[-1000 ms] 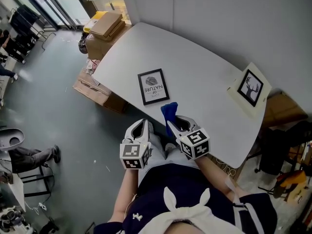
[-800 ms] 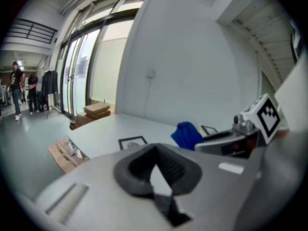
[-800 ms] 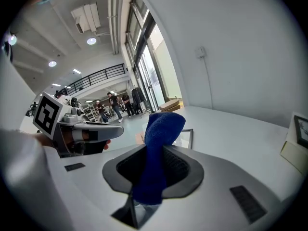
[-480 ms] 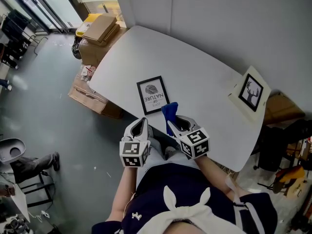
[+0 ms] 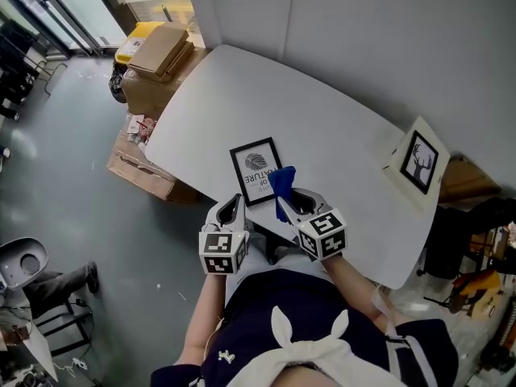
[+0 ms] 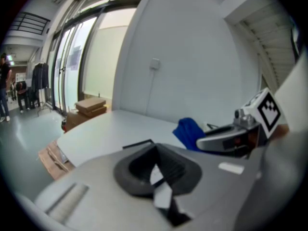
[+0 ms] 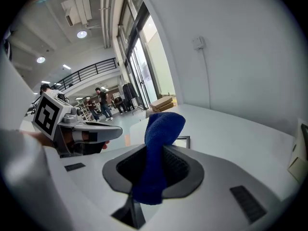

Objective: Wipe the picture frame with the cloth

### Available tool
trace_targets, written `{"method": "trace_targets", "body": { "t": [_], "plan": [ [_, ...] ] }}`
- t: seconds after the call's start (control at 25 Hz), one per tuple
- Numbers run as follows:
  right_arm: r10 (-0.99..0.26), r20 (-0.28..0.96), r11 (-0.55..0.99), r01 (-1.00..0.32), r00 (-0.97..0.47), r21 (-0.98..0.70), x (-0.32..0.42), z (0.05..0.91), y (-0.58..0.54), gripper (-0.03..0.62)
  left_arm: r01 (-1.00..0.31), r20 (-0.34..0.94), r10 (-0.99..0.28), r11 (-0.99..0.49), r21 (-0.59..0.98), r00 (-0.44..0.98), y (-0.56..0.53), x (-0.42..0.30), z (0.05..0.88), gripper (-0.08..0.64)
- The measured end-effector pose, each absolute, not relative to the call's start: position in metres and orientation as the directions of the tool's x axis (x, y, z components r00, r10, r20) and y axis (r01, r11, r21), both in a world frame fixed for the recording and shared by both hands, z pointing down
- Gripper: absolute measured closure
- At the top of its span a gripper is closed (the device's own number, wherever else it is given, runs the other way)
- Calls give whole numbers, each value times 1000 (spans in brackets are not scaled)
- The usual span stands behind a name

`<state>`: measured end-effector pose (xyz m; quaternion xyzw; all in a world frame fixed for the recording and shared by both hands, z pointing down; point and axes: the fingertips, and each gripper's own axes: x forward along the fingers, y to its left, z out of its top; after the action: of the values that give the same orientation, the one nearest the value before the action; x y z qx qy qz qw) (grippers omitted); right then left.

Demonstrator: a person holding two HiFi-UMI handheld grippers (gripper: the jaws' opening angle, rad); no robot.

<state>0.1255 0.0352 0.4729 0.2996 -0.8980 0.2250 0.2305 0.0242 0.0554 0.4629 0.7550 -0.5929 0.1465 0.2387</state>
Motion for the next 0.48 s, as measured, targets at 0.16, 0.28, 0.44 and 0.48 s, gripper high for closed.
{"method": "trace_targets", "body": {
  "t": [0.16, 0.28, 0.44, 0.48],
  "plan": [
    [-450, 560, 702, -663, -696, -260, 118, 476, 20, 509, -959, 512, -812, -209, 192, 280, 39, 16, 468, 557],
    [-458, 570, 689, -677, -682, -258, 112, 480, 10, 509, -955, 523, -800, -221, 199, 294, 29, 9, 475, 557],
    [-468, 583, 673, -696, -664, -252, 105, 486, -1, 508, -948, 543, -778, -243, 204, 316, 17, 2, 486, 557],
    [-474, 586, 668, -702, -657, -247, 104, 487, -4, 508, -946, 547, -772, -249, 207, 323, 15, 2, 489, 557]
  ]
}}
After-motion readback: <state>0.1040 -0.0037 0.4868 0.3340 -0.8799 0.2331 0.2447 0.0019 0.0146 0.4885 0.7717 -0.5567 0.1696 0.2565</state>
